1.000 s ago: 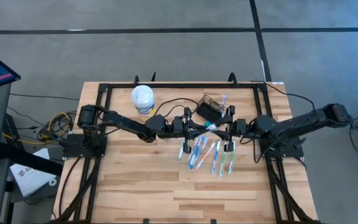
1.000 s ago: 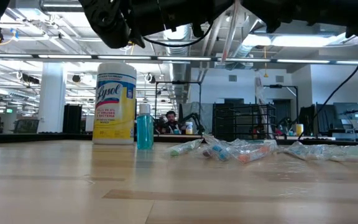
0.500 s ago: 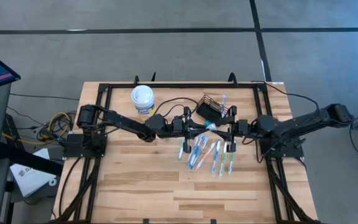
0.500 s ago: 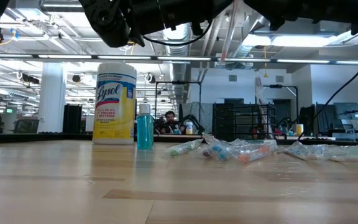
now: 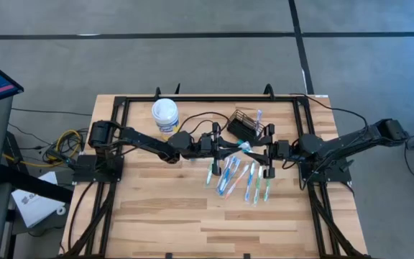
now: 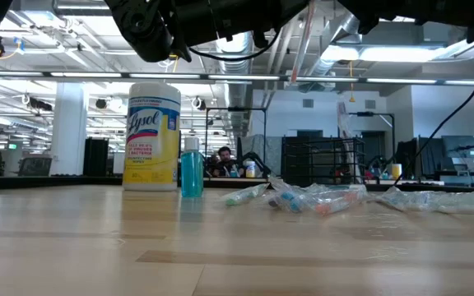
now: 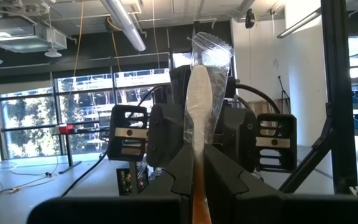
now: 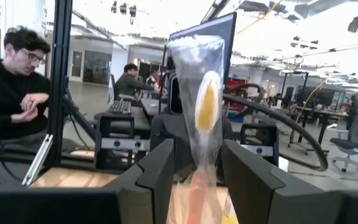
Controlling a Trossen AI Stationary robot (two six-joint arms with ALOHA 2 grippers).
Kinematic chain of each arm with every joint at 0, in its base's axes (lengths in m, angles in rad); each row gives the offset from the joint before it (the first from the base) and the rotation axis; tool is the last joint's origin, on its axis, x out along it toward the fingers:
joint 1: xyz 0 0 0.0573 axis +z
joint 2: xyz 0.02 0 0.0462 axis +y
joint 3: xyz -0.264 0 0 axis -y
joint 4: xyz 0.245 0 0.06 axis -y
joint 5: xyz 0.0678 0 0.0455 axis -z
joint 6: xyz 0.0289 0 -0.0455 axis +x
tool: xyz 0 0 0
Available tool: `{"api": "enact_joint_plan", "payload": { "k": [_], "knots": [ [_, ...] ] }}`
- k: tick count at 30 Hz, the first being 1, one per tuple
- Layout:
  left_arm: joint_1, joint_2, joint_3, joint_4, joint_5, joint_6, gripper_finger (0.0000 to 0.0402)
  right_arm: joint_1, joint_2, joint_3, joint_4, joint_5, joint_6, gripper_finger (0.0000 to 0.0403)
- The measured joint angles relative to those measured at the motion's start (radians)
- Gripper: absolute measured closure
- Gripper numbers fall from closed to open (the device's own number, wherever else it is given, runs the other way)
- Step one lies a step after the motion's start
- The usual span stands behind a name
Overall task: Pick & Place toothbrushing station
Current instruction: Put the left orange toothbrush into the black wire organizer
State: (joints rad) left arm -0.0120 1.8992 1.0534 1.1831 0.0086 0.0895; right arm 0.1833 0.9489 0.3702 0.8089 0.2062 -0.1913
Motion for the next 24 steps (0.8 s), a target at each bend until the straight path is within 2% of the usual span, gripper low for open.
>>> {"api": "enact_joint_plan", "payload": {
  "k": [11, 15, 19, 24],
  "knots": [
    [-0.003, 0.000, 0.000, -0.001, 0.000, 0.000, 0.0392, -0.030, 0.052, 0.000, 0.070, 0.002, -0.003, 0.0283],
    [-0.003, 0.000, 0.000, -0.001, 0.000, 0.000, 0.0392, -0.027, 0.050, 0.000, 0.070, 0.001, -0.003, 0.0321],
    [-0.003, 0.000, 0.000, -0.002, 0.000, 0.000, 0.0392, -0.026, 0.053, 0.000, 0.066, 0.001, -0.019, 0.0387],
    [-0.003, 0.000, 0.000, -0.003, 0.000, 0.000, 0.0392, -0.027, 0.053, 0.000, 0.064, 0.001, -0.023, 0.0400]
  ]
}}
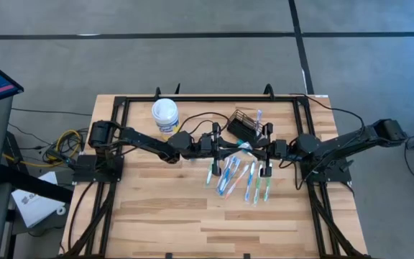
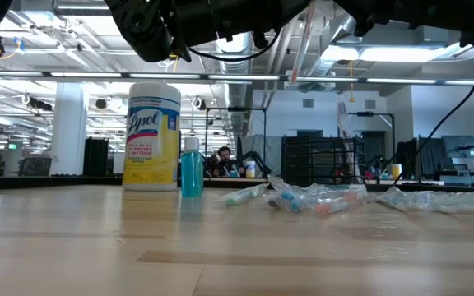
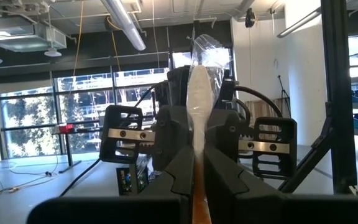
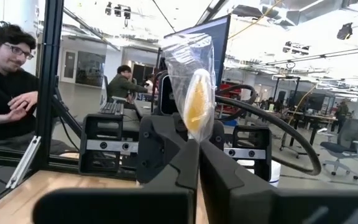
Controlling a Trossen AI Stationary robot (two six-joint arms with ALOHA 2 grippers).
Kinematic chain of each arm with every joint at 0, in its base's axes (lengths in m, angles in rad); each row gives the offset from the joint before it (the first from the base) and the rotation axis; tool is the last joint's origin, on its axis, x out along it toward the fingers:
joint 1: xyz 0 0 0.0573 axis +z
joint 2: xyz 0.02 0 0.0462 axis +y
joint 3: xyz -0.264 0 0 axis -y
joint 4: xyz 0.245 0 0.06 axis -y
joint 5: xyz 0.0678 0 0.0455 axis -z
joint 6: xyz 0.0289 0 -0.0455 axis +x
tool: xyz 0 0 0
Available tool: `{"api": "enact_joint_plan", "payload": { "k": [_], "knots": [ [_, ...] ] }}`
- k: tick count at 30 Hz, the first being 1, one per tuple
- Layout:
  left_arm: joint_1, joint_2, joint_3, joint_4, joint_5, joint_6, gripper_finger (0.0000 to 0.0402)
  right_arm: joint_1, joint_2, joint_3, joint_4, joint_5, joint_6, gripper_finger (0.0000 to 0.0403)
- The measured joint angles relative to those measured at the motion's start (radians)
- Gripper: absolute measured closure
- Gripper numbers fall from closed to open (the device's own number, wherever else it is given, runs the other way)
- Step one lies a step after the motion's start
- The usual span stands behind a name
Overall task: Pick & Place toothbrushing station
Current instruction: Put the left orange toothbrush into the black wire organizer
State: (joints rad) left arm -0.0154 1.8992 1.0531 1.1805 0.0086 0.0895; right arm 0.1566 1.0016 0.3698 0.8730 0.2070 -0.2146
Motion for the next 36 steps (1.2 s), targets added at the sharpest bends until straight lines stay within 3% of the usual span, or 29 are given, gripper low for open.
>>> {"api": "enact_joint_plan", "payload": {
  "k": [15, 24, 36],
  "knots": [
    [0.000, 0.000, 0.000, 0.001, -0.002, 0.003, 0.0329, 0.000, -0.001, 0.000, -0.004, 0.001, -0.003, 0.0403],
    [0.003, -0.004, -0.016, -0.007, -0.009, 0.003, 0.0321, 0.000, -0.023, 0.000, -0.018, 0.016, -0.006, 0.0403],
    [0.014, -0.246, -0.252, -0.034, -0.025, -0.007, 0.0320, -0.017, -0.071, 0.000, -0.080, 0.095, -0.029, 0.0403]
  ]
}}
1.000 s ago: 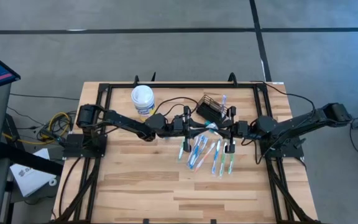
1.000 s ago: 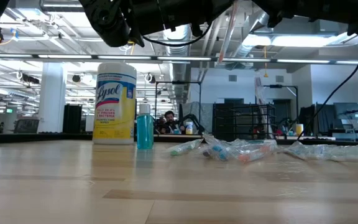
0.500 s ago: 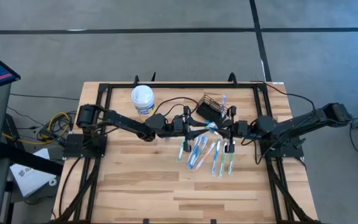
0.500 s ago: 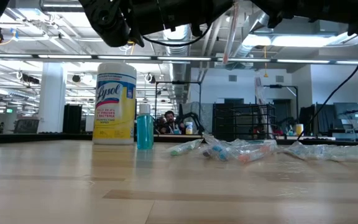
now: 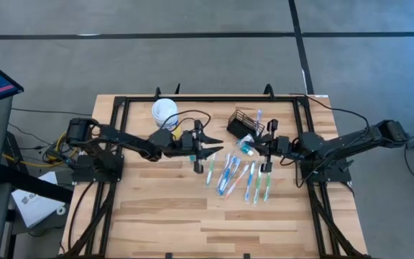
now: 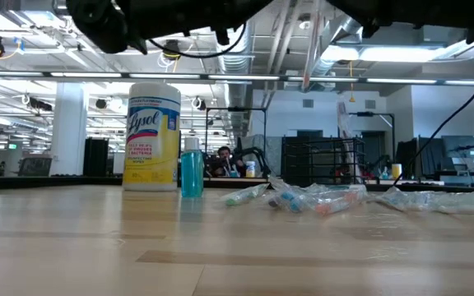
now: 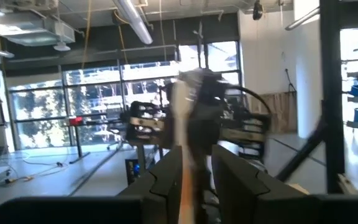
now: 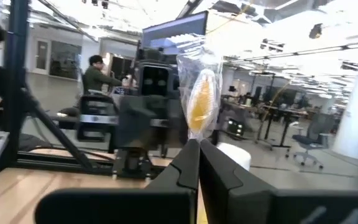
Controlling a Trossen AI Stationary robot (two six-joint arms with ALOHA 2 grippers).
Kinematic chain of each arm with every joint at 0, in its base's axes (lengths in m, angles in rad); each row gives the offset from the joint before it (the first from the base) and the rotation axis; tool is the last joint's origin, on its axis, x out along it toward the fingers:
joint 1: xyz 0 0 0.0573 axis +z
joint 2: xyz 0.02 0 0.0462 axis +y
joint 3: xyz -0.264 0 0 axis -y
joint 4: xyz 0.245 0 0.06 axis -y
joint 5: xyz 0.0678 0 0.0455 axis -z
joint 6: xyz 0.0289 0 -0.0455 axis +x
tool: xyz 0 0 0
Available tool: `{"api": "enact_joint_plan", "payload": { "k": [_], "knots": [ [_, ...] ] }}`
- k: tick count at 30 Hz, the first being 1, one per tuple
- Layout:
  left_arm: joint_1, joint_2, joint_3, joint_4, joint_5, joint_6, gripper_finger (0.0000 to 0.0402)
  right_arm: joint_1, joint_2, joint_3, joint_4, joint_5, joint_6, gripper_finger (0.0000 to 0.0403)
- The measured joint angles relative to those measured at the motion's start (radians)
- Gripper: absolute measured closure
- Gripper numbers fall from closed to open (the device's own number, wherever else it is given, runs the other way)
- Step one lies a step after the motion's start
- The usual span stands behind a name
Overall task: Pick & Place toothbrushing station
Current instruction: Put the left orange toothbrush into the black wire organizer
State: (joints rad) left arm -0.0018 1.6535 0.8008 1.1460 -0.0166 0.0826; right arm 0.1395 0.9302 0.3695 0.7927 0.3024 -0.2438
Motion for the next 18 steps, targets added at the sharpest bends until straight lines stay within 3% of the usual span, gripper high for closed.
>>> {"api": "enact_joint_plan", "payload": {
  "k": [18],
  "knots": [
    [-0.064, -0.018, -0.046, -0.018, 0.005, -0.039, 0.0320, -0.220, 0.032, 0.000, -0.010, 0.014, 0.056, 0.0403]
  ]
}}
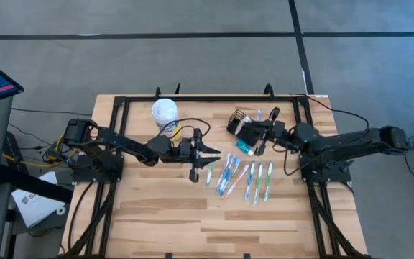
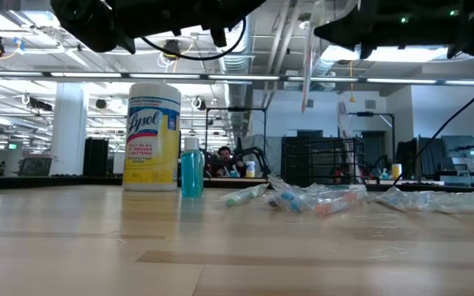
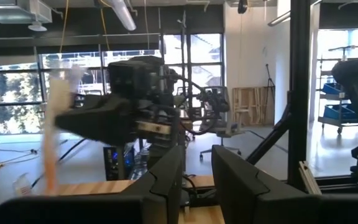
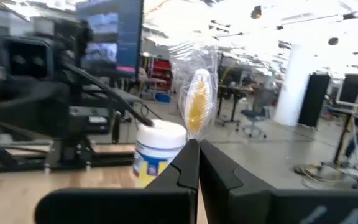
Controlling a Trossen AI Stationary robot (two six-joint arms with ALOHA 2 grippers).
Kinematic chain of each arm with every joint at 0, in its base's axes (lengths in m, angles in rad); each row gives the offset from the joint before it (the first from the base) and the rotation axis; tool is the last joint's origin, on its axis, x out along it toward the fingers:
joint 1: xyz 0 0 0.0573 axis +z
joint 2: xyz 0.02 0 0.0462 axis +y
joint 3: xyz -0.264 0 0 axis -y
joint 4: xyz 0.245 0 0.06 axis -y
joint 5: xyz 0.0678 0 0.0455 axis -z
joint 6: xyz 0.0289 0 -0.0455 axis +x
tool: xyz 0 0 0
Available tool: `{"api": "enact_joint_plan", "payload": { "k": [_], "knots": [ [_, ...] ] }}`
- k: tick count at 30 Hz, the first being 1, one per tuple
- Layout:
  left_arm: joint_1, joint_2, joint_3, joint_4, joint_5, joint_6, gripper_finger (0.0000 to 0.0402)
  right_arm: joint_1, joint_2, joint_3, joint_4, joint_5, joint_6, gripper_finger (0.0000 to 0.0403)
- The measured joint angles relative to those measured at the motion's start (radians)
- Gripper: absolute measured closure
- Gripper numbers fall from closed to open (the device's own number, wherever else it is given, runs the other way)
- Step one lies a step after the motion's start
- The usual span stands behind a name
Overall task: Pick & Place toothbrushing station
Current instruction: Put the left orange toothbrush into the black wire organizer
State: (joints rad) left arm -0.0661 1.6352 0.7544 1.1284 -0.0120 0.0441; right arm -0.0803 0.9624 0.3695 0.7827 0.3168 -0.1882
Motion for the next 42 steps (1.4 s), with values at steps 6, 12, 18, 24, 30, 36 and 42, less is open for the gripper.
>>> {"api": "enact_joint_plan", "payload": {
  "k": [6, 12, 18, 24, 30, 36, 42],
  "knots": [
    [-0.004, 0.000, 0.000, -0.005, 0.000, 0.000, 0.0320, -0.082, 0.049, 0.000, 0.030, -0.006, 0.024, 0.0403],
    [-0.004, 0.000, 0.000, -0.007, -0.003, 0.000, 0.0320, -0.165, 0.074, 0.000, 0.038, -0.016, 0.047, 0.0403],
    [-0.004, 0.001, 0.000, -0.007, -0.003, 0.000, 0.0320, -0.243, 0.074, 0.000, 0.041, -0.061, 0.085, 0.0403],
    [-0.004, 0.001, 0.000, -0.007, -0.003, 0.000, 0.0320, -0.281, 0.074, 0.000, 0.041, -0.061, 0.096, 0.0403],
    [-0.004, 0.001, 0.000, -0.007, -0.003, 0.000, 0.0320, -0.310, 0.092, 0.001, 0.047, -0.062, 0.109, 0.0403],
    [-0.004, 0.001, 0.000, -0.007, -0.003, 0.000, 0.0320, -0.338, 0.183, 0.000, 0.139, -0.084, 0.111, 0.0403],
    [-0.004, 0.001, 0.000, -0.007, -0.003, 0.000, 0.0320, -0.375, 0.262, 0.000, 0.206, -0.085, 0.114, 0.0403]
  ]
}}
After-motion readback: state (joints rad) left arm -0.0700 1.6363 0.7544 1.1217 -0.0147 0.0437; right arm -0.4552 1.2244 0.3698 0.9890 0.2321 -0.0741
